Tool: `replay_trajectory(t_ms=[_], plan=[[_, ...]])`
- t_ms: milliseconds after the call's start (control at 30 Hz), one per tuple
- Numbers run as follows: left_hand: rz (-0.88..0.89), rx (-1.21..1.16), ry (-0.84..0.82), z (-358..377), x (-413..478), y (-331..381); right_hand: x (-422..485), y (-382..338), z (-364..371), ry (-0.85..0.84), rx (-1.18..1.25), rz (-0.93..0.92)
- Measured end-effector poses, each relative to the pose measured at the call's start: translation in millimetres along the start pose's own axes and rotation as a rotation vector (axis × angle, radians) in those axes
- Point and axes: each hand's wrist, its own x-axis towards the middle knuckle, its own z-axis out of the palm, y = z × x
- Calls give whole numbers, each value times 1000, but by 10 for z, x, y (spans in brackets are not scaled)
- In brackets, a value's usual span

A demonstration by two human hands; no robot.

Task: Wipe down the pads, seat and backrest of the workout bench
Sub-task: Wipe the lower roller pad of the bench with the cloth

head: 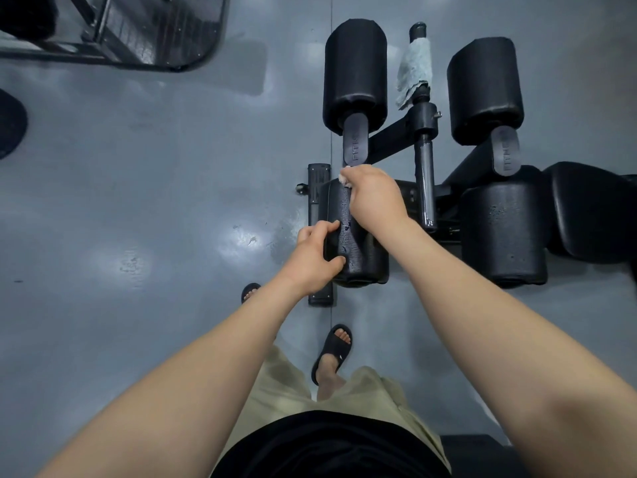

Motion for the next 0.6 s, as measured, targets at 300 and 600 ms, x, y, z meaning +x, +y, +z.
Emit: replay_trajectory(t_ms=[300,600], plan=[[24,-22,9,32,3,2,-493,51,-41,46,92,-147],[28,32,50,126,13,17,-493,55,-101,24,79,-120]])
